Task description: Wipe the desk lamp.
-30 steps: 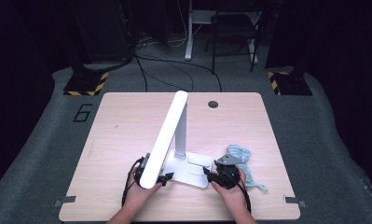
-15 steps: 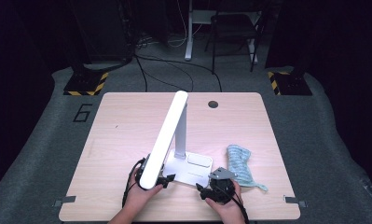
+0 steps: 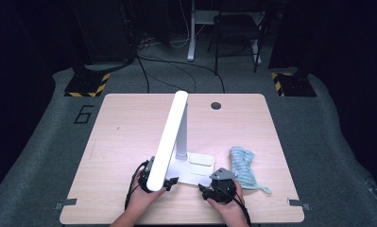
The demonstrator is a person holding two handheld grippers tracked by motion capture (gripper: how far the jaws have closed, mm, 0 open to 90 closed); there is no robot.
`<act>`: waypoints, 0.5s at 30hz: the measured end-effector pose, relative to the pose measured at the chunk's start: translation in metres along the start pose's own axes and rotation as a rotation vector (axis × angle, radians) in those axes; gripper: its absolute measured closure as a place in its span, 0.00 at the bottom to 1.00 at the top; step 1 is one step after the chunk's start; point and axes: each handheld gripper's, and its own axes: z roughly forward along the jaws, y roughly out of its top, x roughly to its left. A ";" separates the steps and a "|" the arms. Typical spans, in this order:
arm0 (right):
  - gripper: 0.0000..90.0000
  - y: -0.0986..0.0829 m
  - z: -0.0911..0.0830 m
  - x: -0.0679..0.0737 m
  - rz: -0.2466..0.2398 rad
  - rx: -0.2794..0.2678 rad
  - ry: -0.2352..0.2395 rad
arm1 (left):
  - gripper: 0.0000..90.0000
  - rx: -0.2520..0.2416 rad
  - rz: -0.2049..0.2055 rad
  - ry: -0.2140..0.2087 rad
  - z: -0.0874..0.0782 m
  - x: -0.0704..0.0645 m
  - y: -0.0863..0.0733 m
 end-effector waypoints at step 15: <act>0.36 0.010 0.011 -0.007 0.022 -0.035 -0.021 | 0.33 0.000 -0.002 0.015 0.000 0.003 -0.001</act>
